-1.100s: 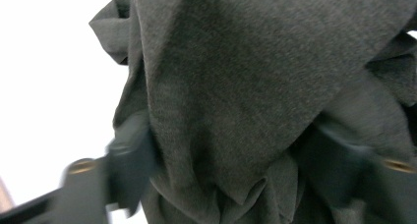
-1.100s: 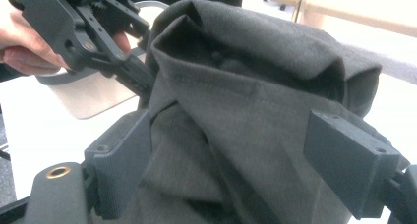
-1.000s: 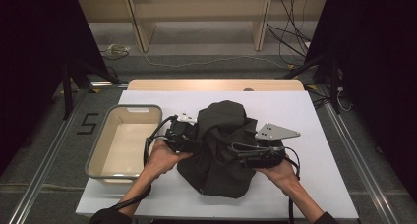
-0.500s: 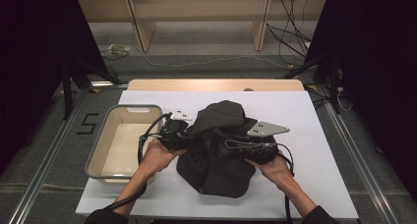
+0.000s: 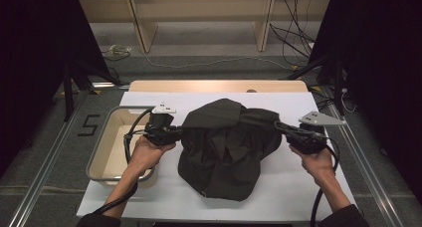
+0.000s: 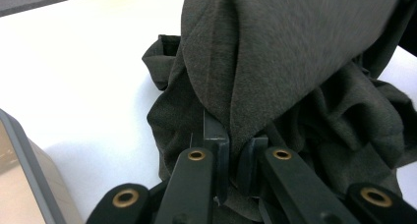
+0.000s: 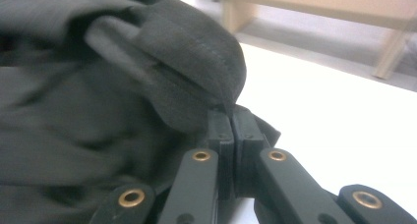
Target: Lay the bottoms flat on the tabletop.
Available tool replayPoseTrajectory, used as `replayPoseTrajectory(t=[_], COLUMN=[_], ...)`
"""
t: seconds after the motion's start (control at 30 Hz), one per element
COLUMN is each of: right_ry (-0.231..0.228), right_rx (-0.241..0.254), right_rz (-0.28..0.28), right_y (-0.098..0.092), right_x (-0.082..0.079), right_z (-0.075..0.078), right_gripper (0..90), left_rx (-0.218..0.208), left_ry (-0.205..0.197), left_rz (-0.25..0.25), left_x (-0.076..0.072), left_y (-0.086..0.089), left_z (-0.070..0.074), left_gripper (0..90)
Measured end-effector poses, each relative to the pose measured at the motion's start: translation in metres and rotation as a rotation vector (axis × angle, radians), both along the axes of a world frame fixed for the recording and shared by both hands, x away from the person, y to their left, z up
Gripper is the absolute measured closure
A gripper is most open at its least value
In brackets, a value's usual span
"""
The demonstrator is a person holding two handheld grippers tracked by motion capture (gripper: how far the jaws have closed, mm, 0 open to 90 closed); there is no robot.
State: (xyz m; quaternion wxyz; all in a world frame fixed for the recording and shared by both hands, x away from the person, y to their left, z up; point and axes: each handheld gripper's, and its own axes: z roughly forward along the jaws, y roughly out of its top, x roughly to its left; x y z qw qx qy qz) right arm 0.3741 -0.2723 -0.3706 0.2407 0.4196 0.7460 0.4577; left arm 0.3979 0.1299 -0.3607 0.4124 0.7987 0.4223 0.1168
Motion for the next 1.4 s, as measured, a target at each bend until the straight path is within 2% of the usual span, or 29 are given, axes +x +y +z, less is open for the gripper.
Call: replayPoseTrajectory(t=[0.1, 0.23, 0.33, 0.43, 0.5, 0.53, 0.57, 0.63, 0.67, 0.73, 0.8, 0.9, 0.97, 1.07, 1.2, 1.4], right_ry=[0.026, 0.053, 0.083, 0.147, 0.169, 0.177, 0.161, 0.1, 0.07, 0.035, 0.016, 0.015, 0.017, 0.017, 0.023, 0.069], right_rx=[0.0, -0.032, -0.013, -0.017, -0.026, -0.024, -0.013, -0.021, -0.035, -0.005, 0.009, 0.023, 0.003, 0.006, -0.009, -0.037], right_rz=[-0.063, -0.107, -0.152, -0.141, -0.119, -0.109, -0.11, -0.13, -0.131, -0.097, -0.033, 0.067, 0.123, 0.196, 0.252, 0.286], right_y=[-0.019, -0.029, -0.042, -0.045, -0.041, -0.039, -0.036, -0.029, -0.025, -0.017, -0.004, 0.02, 0.037, 0.058, 0.081, 0.104], right_x=[0.006, 0.012, 0.016, 0.022, 0.022, 0.022, 0.02, 0.015, 0.012, 0.005, -0.001, -0.009, -0.014, -0.02, -0.026, -0.019], right_z=[-0.006, -0.013, -0.019, -0.029, -0.032, -0.032, -0.029, -0.018, -0.011, 0.002, 0.012, 0.018, 0.02, 0.024, 0.023, 0.008], right_gripper=[89.4, 89.5, 89.5, 89.2, 87.6, 82.2, 72.0, 52.8, 47.5, 41.3, 38.0, 35.3, 33.1, 32.3, 30.9, 30.5], left_rx=[0.013, 0.007, -0.005, -0.031, -0.027, -0.026, -0.024, -0.022, -0.024, -0.022, -0.018, -0.008, 0.007, 0.034, 0.043, 0.044], left_ry=[0.004, 0.004, 0.006, 0.019, 0.016, 0.013, 0.011, 0.002, -0.001, -0.01, -0.015, -0.024, -0.032, -0.043, -0.038, -0.039], left_rz=[0.007, 0.019, 0.031, 0.032, 0.027, 0.022, 0.016, 0.008, 0.002, -0.012, -0.025, -0.051, -0.071, -0.093, -0.111, -0.128], left_x=[0.002, 0.004, 0.005, 0.007, 0.007, 0.007, 0.007, 0.006, 0.005, 0.004, 0.002, -0.002, -0.005, -0.009, -0.01, -0.014], left_y=[-0.002, -0.001, 0.002, 0.002, -0.001, -0.003, -0.005, -0.009, -0.011, -0.016, -0.021, -0.03, -0.036, -0.045, -0.05, -0.053], left_z=[-0.003, -0.004, -0.007, -0.009, -0.009, -0.008, -0.007, -0.005, -0.004, -0.001, 0.001, 0.002, 0.004, 0.004, 0.002, 0.003], left_gripper=[85.0, 84.8, 84.4, 84.3, 84.3, 84.3, 84.4, 84.4, 84.5, 84.5, 84.5, 84.6, 84.7, 84.8, 84.8, 84.9])
